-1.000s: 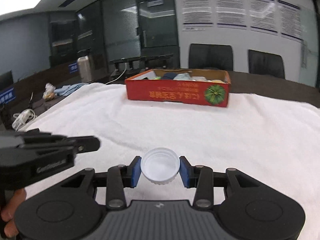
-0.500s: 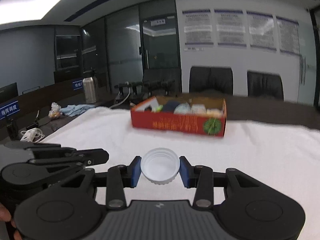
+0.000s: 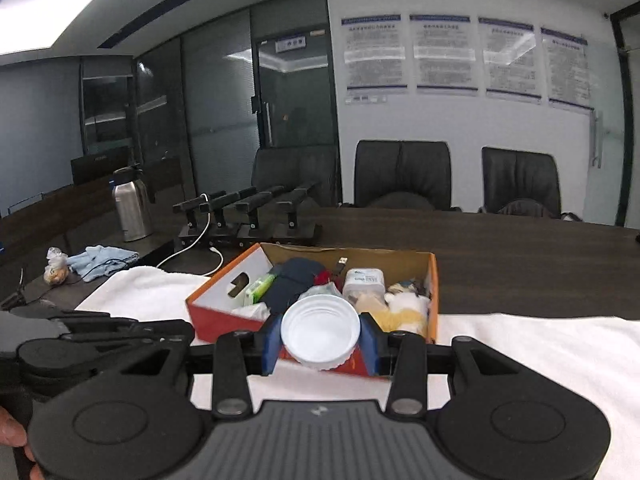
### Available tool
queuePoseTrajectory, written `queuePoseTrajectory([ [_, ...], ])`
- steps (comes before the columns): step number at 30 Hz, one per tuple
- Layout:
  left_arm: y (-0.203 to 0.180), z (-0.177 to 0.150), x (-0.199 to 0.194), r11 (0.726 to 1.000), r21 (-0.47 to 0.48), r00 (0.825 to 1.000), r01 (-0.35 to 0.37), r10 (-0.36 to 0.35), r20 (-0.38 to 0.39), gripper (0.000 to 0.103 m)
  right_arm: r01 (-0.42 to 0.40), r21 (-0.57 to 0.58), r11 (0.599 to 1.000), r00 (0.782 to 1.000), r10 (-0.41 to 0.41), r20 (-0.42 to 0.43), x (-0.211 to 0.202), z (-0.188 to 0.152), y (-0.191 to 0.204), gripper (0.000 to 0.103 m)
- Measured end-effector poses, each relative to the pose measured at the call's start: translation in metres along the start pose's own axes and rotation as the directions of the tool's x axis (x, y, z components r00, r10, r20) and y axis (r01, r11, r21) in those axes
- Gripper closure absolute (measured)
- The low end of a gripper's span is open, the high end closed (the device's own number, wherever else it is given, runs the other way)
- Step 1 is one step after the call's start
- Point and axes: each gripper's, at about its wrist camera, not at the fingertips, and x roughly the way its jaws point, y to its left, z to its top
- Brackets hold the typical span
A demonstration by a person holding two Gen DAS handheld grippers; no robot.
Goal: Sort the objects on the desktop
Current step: 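Carry the cap with the right tool into the box and open it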
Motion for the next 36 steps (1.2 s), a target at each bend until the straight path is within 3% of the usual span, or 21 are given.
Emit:
queuePoseTrajectory([
  [6, 0.018, 0.035, 0.07, 0.999, 0.002, 0.996, -0.034, 0.035, -0.082, 0.102, -0.025, 0.051, 0.998, 0.994, 0.031, -0.108, 0.08, 0.042, -0.028, 0.064],
  [10, 0.033, 0.055, 0.115, 0.999, -0.015, 0.987, -0.04, 0.037, -0.157, 0.102, -0.023, 0.094, 0.995, 0.976, 0.043, -0.215, 0.134, 0.057, -0.047, 0.064],
  [15, 0.044, 0.064, 0.168, 0.999, 0.002, 0.962, -0.033, 0.032, -0.273, 0.102, 0.0, 0.08, 0.997, 0.938, 0.027, -0.346, 0.203, 0.055, -0.049, 0.064],
  [21, 0.052, 0.066, 0.208, 0.999, 0.009, 0.939, -0.047, 0.048, -0.34, 0.102, 0.062, 0.041, 0.997, 0.908, -0.04, -0.416, 0.267, 0.05, -0.046, 0.064],
  [25, 0.054, 0.071, 0.223, 0.998, 0.039, 0.929, -0.058, 0.068, -0.364, 0.102, 0.047, 0.034, 0.998, 0.894, -0.027, -0.447, 0.29, 0.05, -0.042, 0.064],
  [27, 0.059, 0.072, 0.23, 0.998, 0.021, 0.921, -0.058, 0.062, -0.385, 0.102, 0.034, 0.046, 0.998, 0.888, -0.009, -0.46, 0.296, 0.051, -0.042, 0.064],
  [34, 0.072, 0.081, 0.232, 0.997, -0.035, 0.916, -0.062, 0.043, -0.399, 0.1, -0.036, 0.118, 0.992, 0.87, 0.089, -0.486, 0.312, 0.054, -0.037, 0.063],
  [35, 0.073, 0.081, 0.231, 0.997, -0.035, 0.916, -0.068, 0.048, -0.398, 0.099, -0.047, 0.136, 0.99, 0.87, 0.107, -0.481, 0.313, 0.055, -0.036, 0.061],
  [36, 0.074, 0.082, 0.229, 0.997, -0.034, 0.915, -0.072, 0.053, -0.4, 0.099, -0.058, 0.151, 0.987, 0.871, 0.124, -0.476, 0.314, 0.057, -0.035, 0.048],
])
